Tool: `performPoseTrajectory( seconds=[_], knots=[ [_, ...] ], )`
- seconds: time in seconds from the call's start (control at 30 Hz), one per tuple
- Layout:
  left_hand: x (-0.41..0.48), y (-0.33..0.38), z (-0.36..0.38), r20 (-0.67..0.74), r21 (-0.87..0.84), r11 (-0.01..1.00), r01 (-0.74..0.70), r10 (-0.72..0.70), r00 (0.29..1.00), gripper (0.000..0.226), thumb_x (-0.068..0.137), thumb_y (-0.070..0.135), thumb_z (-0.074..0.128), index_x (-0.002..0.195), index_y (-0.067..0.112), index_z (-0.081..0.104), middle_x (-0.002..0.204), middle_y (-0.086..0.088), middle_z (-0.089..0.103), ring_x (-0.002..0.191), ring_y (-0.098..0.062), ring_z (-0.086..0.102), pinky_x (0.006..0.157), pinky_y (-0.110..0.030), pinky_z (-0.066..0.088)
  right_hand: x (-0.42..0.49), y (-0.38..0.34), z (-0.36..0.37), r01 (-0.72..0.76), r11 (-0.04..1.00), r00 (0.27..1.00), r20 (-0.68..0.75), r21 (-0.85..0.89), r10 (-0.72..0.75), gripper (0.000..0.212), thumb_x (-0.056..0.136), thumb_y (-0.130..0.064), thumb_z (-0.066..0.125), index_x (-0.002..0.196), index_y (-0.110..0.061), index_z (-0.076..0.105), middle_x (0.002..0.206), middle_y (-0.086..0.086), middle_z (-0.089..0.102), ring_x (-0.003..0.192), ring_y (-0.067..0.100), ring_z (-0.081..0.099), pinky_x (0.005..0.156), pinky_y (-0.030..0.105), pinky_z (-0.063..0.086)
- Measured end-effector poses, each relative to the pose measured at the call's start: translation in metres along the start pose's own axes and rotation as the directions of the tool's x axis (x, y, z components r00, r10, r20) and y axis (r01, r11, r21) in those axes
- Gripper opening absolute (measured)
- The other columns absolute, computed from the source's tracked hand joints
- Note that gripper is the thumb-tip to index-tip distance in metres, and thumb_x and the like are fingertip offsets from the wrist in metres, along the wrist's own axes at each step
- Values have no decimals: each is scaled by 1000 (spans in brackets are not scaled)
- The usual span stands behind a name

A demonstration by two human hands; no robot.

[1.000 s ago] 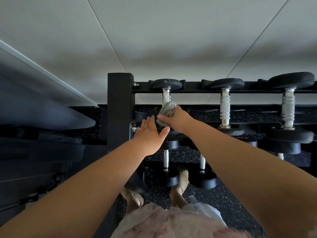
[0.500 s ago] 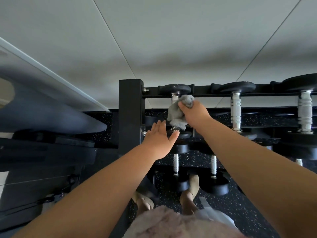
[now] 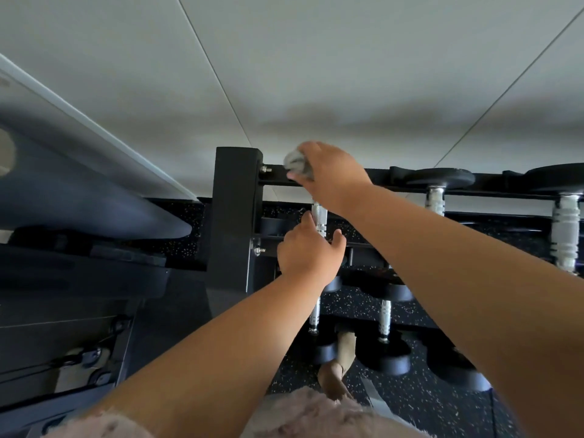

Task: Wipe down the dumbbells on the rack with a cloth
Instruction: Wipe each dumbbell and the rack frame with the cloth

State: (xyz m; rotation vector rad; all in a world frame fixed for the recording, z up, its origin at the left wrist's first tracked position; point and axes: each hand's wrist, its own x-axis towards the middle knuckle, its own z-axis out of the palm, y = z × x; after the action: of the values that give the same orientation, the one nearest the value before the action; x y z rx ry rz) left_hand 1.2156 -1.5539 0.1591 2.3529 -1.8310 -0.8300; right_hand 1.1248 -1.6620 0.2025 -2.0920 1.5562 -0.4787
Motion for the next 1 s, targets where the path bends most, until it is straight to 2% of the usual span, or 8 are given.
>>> performPoseTrajectory(
  seconds=[0.07, 0.13, 0.3, 0.47, 0.53, 0.67, 0.8, 1.0],
  knots=[
    [1, 1, 0, 10, 5, 1000, 4, -4, 1000, 65, 92, 60, 53, 142, 20, 47, 122, -3, 70, 116, -30, 64, 93, -44, 53, 5, -1, 2, 117, 990, 992, 60, -83, -112, 22, 96, -44, 62, 113, -30, 61, 101, -12, 63, 91, 10, 57, 80, 38, 56],
    [1, 2, -1, 26, 10, 1000, 8, -8, 1000, 68, 92, 59, 54, 147, 20, 44, 124, -3, 69, 118, -30, 63, 93, -44, 53, 3, 12, 2, 112, 989, 993, 37, -96, -109, 21, 93, -38, 65, 111, -28, 61, 97, -8, 61, 87, 15, 59, 76, 41, 58],
    [2, 2, -3, 50, 27, 1000, 11, -13, 999, 77, 92, 62, 54, 155, 20, 36, 128, -5, 67, 121, -29, 61, 93, -42, 53, -15, 48, -9, -119, 985, 993, 14, 127, 119, 39, 95, -53, 65, 122, -26, 58, 99, -7, 67, 86, 13, 65, 74, 30, 55],
    [3, 1, -4, 72, 59, 998, 14, -19, 997, 84, 92, 65, 52, 160, 21, 29, 128, -6, 66, 120, -28, 59, 93, -42, 54, -13, 64, -15, -427, 877, 904, 111, 219, 413, 49, 100, -65, 44, 107, -19, 58, 89, 2, 70, 66, 13, 65, 55, 25, 49],
    [3, 1, -3, 60, 68, 998, 3, -7, 998, 85, 91, 65, 51, 160, 21, 30, 125, -5, 67, 117, -27, 60, 91, -43, 55, -8, 55, -13, -395, 900, 919, 85, 185, 386, 48, 103, -61, 42, 103, -16, 59, 84, 4, 70, 67, 16, 66, 57, 29, 52],
    [2, 2, -4, 57, 87, 996, 5, -10, 998, 87, 92, 65, 51, 162, 19, 26, 127, -9, 65, 117, -29, 61, 90, -44, 56, 18, 18, -8, -121, 992, 990, 69, 16, 120, 42, 102, -60, 43, 105, -21, 60, 86, -3, 64, 80, 18, 63, 70, 34, 54],
    [2, 2, -5, 56, 85, 996, 5, -10, 998, 88, 93, 64, 52, 163, 19, 25, 126, -11, 65, 117, -29, 61, 90, -42, 55, 38, 3, -10, -112, 993, 980, 171, 43, 103, 77, 94, -76, 39, 149, -22, 33, 88, -3, 67, 74, 16, 66, 63, 32, 53],
    [2, -1, -5, 45, 70, 997, -16, 13, 999, 90, 93, 65, 53, 163, 17, 25, 127, -8, 67, 120, -28, 62, 91, -39, 53, 5, 48, -16, -301, 898, 954, 88, 323, 288, 22, 104, -46, 53, 109, -25, 57, 87, -3, 67, 61, 7, 66, 51, 26, 55]
  ],
)
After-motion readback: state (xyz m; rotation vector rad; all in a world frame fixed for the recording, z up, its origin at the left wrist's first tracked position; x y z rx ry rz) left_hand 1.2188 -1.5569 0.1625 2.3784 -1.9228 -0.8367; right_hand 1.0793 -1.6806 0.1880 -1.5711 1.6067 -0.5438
